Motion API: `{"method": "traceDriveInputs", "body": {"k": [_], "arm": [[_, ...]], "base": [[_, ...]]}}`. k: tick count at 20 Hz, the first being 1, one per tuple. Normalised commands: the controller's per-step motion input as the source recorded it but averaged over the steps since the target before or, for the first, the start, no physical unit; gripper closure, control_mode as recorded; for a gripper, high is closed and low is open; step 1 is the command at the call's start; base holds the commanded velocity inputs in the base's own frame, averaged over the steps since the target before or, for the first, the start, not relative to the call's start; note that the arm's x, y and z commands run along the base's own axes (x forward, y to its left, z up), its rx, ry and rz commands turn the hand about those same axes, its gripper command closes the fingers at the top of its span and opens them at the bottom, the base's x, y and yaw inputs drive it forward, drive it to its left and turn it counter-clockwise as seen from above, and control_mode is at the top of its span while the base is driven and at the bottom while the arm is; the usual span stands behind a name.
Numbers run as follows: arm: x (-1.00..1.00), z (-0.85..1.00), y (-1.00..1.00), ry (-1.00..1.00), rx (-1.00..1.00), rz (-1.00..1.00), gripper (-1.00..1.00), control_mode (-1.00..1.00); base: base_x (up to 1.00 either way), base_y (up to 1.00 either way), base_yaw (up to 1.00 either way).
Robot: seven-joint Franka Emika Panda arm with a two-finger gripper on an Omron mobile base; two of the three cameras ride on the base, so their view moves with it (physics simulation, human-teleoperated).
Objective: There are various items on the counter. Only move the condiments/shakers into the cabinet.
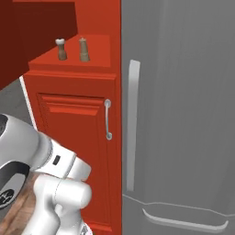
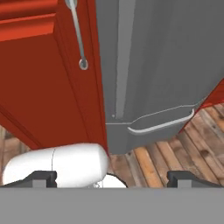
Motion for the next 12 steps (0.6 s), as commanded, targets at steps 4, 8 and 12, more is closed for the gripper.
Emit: {"method": "traceDriveInputs", "body": {"k": [4,8,12], "arm": [[0.00,0.00,0.00,0.00,0.00,0.00,-1.00,1.00],[0.00,0.00,0.00,0.00,0.00,0.00,-1.00,1.00],[0.00,0.00,0.00,0.00,0.00,0.00,-1.00,1.00]], "base": [[-0.60,-0.94,0.00],[-0.20,-1.00,0.00],[0.10,-1.00,0.00]]}}
